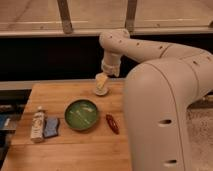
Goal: Move the arm in a circular motion
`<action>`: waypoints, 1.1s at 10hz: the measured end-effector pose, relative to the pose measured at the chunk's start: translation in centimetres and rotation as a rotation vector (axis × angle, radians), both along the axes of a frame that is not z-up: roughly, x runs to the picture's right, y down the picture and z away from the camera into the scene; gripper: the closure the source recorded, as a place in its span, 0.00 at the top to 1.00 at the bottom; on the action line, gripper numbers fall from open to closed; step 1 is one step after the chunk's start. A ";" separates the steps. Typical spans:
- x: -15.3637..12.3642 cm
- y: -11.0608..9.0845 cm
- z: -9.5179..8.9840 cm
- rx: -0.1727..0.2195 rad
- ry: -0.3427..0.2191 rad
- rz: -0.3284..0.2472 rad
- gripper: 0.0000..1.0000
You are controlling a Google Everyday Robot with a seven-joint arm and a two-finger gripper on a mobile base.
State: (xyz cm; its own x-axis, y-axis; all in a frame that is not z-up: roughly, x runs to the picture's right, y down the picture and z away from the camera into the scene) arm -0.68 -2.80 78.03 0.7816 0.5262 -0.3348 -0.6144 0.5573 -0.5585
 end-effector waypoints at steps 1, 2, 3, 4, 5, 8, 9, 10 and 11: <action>-2.0 1.3 -1.1 -0.004 -0.037 -0.033 0.80; -3.5 2.6 -2.2 -0.009 -0.063 -0.049 0.80; -5.0 4.7 -3.6 -0.028 -0.081 -0.054 0.80; -5.6 6.4 -4.7 -0.042 -0.083 -0.049 0.80; -5.5 7.7 -5.4 -0.053 -0.069 -0.036 0.80; -1.9 11.4 -7.2 -0.092 0.012 0.037 0.80; 0.5 11.9 -7.4 -0.100 0.053 0.066 0.80; 2.1 11.7 -7.0 -0.102 0.083 0.084 0.80; 2.9 11.2 -6.6 -0.102 0.099 0.094 0.80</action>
